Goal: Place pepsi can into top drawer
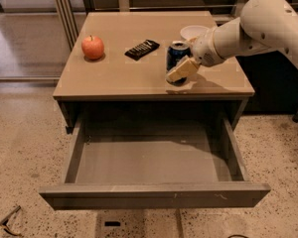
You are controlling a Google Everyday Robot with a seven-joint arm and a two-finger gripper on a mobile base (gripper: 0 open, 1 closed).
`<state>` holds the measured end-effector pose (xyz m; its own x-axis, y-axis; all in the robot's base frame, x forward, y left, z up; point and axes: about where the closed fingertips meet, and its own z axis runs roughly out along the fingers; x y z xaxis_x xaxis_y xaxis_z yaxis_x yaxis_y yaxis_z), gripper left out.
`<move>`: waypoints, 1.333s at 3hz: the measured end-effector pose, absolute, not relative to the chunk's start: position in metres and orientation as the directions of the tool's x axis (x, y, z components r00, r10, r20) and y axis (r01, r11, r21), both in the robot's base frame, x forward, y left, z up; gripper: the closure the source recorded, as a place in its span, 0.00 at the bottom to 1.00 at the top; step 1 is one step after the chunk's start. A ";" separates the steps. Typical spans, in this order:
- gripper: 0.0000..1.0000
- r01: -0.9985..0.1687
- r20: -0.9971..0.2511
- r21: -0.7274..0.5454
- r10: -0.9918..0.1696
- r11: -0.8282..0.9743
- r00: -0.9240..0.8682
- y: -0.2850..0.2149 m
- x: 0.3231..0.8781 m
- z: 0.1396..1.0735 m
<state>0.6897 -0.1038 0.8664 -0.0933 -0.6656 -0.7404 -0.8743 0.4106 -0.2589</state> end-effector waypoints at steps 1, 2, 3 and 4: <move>0.50 -0.874 -0.740 -0.259 -0.666 0.411 -0.093 -0.104 0.690 0.866; 0.73 -0.874 -0.741 -0.259 -0.666 0.410 -0.093 -0.104 0.690 0.866; 0.97 -0.890 -0.750 -0.250 -0.658 0.381 -0.071 -0.102 0.675 0.867; 1.00 -0.919 -0.768 -0.224 -0.639 0.323 -0.038 -0.102 0.638 0.873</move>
Offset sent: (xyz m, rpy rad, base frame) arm 0.0000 0.0000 0.0000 0.0000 0.0000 0.0000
